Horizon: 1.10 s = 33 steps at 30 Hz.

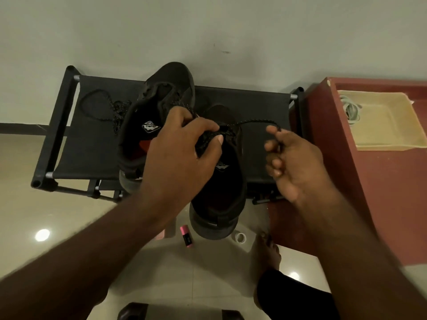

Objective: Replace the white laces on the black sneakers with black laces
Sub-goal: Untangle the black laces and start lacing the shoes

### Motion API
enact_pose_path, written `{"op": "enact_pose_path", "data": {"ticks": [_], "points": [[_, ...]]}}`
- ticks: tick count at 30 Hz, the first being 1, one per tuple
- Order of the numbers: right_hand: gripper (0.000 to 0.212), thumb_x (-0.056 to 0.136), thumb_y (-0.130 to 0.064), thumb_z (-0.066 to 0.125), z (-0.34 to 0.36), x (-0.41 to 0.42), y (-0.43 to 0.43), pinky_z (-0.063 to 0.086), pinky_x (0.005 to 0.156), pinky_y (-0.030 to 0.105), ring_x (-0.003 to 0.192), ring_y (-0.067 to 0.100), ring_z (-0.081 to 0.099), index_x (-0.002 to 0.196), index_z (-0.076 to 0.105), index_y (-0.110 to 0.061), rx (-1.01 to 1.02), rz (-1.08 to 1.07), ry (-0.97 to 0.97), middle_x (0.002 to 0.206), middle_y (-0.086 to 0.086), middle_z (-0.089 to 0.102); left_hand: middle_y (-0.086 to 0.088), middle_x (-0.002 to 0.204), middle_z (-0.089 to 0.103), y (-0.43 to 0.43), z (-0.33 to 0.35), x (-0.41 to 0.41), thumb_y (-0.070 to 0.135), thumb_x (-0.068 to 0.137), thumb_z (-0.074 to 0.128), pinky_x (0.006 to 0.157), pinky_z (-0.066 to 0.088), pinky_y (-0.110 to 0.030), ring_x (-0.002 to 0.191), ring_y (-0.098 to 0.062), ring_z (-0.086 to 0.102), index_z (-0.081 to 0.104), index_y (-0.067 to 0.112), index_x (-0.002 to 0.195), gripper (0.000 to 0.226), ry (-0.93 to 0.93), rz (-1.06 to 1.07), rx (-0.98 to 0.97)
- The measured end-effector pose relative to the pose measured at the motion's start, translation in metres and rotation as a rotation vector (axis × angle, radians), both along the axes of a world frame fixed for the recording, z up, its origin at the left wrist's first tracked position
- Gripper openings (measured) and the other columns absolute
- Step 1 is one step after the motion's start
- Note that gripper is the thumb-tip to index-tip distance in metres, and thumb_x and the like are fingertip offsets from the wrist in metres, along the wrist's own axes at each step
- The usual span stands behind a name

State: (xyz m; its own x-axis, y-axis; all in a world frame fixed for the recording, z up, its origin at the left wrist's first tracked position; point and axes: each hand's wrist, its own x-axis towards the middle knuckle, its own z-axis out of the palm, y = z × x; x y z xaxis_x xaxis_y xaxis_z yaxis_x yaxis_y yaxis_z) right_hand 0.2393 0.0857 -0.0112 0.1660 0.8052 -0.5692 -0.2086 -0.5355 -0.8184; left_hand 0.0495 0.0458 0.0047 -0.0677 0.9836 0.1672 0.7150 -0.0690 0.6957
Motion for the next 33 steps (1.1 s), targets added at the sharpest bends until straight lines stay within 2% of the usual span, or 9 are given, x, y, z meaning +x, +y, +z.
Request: {"op": "enact_pose_path", "data": {"ticks": [3, 6, 9, 12, 17, 21, 24, 28, 33], "points": [[0.02, 0.105, -0.012, 0.041, 0.001, -0.005, -0.001, 0.039, 0.045, 0.02, 0.051, 0.007, 0.054, 0.117, 0.057, -0.016, 0.003, 0.072, 0.032, 0.08, -0.003, 0.075, 0.001, 0.12, 0.048, 0.0, 0.005, 0.009, 0.043, 0.09, 0.057, 0.064, 0.039, -0.002, 0.066, -0.003, 0.051, 0.065, 0.022, 0.119, 0.037, 0.005, -0.004, 0.023], [0.015, 0.108, -0.021, 0.042, 0.001, -0.005, -0.002, 0.046, 0.054, 0.022, 0.06, 0.009, 0.063, 0.113, 0.054, -0.015, 0.089, 0.001, 0.047, 0.094, 0.001, 0.078, -0.005, 0.136, 0.041, 0.004, 0.01, 0.005, 0.049, 0.091, 0.057, 0.077, 0.041, -0.016, 0.094, -0.015, 0.058, 0.053, 0.026, 0.134, 0.049, 0.174, 0.011, -0.133], [0.019, 0.107, -0.03, 0.044, -0.001, 0.002, 0.001, 0.046, 0.051, 0.021, 0.059, 0.01, 0.062, 0.102, 0.057, -0.017, 0.218, -0.122, -0.028, 0.085, 0.001, 0.076, -0.009, 0.142, 0.036, 0.005, 0.02, 0.002, 0.061, 0.092, 0.046, 0.087, 0.05, -0.037, 0.113, -0.03, 0.056, 0.041, 0.029, 0.143, 0.061, 0.459, -0.008, -0.369], [0.022, 0.104, -0.034, 0.052, -0.003, -0.001, 0.004, 0.044, 0.05, 0.021, 0.058, 0.007, 0.057, 0.093, 0.064, -0.019, 0.258, -0.13, -0.096, 0.077, -0.005, 0.069, -0.007, 0.133, 0.045, 0.003, 0.035, 0.004, 0.063, 0.094, 0.041, 0.084, 0.048, -0.036, 0.11, -0.028, 0.056, 0.048, 0.03, 0.137, 0.055, 0.614, -0.09, -0.429], [0.018, 0.099, -0.027, 0.062, -0.007, -0.022, 0.005, 0.045, 0.049, 0.018, 0.052, 0.0, 0.048, 0.089, 0.072, -0.015, 0.222, -0.033, -0.181, 0.056, -0.015, 0.056, -0.002, 0.112, 0.049, 0.027, 0.038, 0.013, 0.06, 0.093, 0.047, 0.077, 0.049, -0.033, 0.09, -0.018, 0.056, 0.067, 0.028, 0.114, 0.043, 0.383, -0.118, -0.251], [0.013, 0.095, -0.02, 0.068, -0.01, -0.031, 0.005, 0.05, 0.054, 0.021, 0.058, 0.005, 0.056, 0.083, 0.069, -0.014, 0.216, 0.021, -0.146, 0.063, -0.006, 0.06, -0.009, 0.13, 0.044, 0.033, 0.001, 0.036, 0.051, 0.093, 0.051, 0.09, 0.051, -0.043, 0.111, -0.024, 0.05, 0.058, 0.016, 0.119, 0.045, 0.442, -0.103, -0.434], [0.011, 0.094, -0.019, 0.069, -0.014, -0.03, 0.003, 0.053, 0.058, 0.025, 0.061, 0.008, 0.062, 0.085, 0.069, -0.013, 0.171, 0.085, -0.135, 0.07, -0.001, 0.065, -0.01, 0.157, 0.023, 0.018, -0.012, 0.04, 0.043, 0.094, 0.05, 0.099, 0.046, -0.042, 0.134, -0.026, 0.038, 0.053, 0.015, 0.126, 0.043, 0.268, -0.049, -0.462], [0.013, 0.096, -0.023, 0.066, -0.013, -0.028, -0.005, 0.052, 0.057, 0.023, 0.06, 0.008, 0.061, 0.087, 0.067, -0.015, 0.137, 0.175, -0.204, 0.072, -0.001, 0.07, 0.001, 0.163, 0.004, -0.012, -0.016, 0.039, 0.04, 0.095, 0.053, 0.106, 0.037, -0.038, 0.145, -0.019, 0.022, 0.049, 0.024, 0.133, 0.041, 0.112, -0.052, -0.43], [0.02, 0.097, -0.027, 0.065, -0.01, -0.023, -0.017, 0.051, 0.057, 0.02, 0.061, 0.006, 0.058, 0.08, 0.063, -0.016, 0.142, 0.16, -0.174, 0.07, -0.003, 0.066, -0.005, 0.129, 0.042, -0.036, -0.015, 0.038, 0.038, 0.084, 0.067, 0.09, 0.043, -0.04, 0.114, -0.021, 0.041, 0.066, 0.021, 0.116, 0.036, 0.292, -0.001, -0.153]]}}
